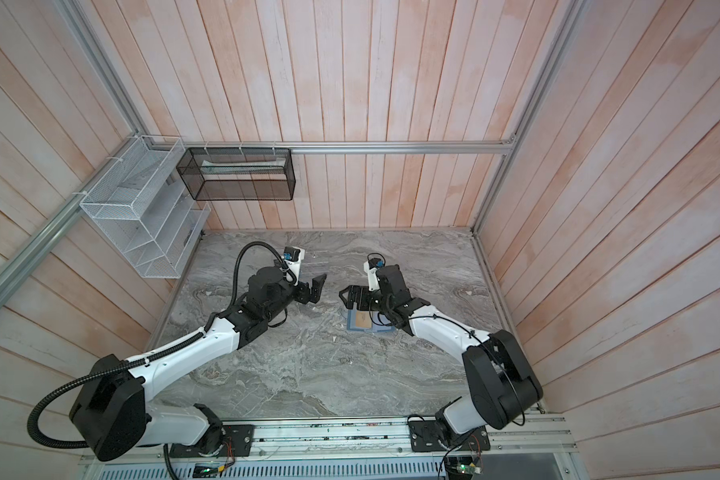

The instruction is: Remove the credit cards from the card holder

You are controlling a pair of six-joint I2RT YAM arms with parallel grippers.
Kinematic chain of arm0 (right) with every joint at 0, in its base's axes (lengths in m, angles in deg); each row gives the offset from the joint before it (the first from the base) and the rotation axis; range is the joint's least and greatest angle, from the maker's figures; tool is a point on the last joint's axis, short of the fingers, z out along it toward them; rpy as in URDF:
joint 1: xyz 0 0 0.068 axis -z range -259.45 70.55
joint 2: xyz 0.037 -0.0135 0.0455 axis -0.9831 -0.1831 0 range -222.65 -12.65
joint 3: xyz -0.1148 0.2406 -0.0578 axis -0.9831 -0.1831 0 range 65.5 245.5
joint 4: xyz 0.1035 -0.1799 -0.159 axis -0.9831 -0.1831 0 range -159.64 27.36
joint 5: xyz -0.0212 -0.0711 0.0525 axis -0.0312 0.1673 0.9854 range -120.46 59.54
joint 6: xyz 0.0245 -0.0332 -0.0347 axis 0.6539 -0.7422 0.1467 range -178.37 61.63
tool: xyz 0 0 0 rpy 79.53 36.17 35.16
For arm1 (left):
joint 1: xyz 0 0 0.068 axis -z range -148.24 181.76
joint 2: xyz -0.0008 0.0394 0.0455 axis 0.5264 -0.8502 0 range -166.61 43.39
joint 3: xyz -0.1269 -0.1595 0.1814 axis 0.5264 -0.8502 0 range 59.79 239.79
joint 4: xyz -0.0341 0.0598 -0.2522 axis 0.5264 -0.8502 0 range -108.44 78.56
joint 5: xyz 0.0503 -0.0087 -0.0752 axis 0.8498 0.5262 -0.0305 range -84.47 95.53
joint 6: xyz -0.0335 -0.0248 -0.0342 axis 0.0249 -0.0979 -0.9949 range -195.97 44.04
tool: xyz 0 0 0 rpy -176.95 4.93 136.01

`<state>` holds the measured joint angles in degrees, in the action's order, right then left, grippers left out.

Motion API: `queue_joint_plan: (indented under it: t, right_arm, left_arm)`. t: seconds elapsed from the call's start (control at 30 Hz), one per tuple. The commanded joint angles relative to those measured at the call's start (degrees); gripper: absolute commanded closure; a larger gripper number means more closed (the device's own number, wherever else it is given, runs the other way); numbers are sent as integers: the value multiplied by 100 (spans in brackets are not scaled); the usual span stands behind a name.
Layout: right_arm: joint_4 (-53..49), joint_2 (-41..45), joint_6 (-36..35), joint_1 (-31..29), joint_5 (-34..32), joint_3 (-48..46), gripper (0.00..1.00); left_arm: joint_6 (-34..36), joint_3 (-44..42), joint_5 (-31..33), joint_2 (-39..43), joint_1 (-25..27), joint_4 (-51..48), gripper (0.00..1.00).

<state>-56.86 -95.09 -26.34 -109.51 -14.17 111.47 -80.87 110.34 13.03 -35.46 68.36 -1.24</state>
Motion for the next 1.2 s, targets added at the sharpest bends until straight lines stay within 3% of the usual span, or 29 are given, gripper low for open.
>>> queue_joint_plan:
  t: [0.0, 0.13, 0.3, 0.47, 0.63, 0.87, 1.03, 1.17]
  right_arm:
    - [-63, 388, 231, 210, -250, -458, 2]
    - [110, 628, 286, 474, -141, -934, 2]
    - [533, 578, 309, 974, 549, -1269, 2]
    - [658, 319, 119, 1152, 851, -1269, 2]
    - [947, 228, 189, 1259, 1159, -1352, 2]
    - [1384, 56, 320, 1416, 1480, -1548, 2]
    - [1587, -34, 383, 1427, 1516, -1786, 2]
    - [1686, -82, 383, 1457, 1509, -1916, 2]
  left_arm:
    - [186, -1, 168, -117, 5, 31, 0]
    - [-195, 59, -440, -273, 8, 235, 0]
    - [-308, 523, -811, -759, 66, 14, 0]
    - [-567, 1019, -1337, -1219, 101, -615, 0]
    - [-2206, 854, -2750, -1315, 102, -265, 0]
    - [-4618, 707, -3768, -2062, 95, 827, 0]
    - [-5708, 739, -4280, -2682, 101, 1626, 0]
    - [-5971, 804, -4351, -2953, 102, 1748, 0]
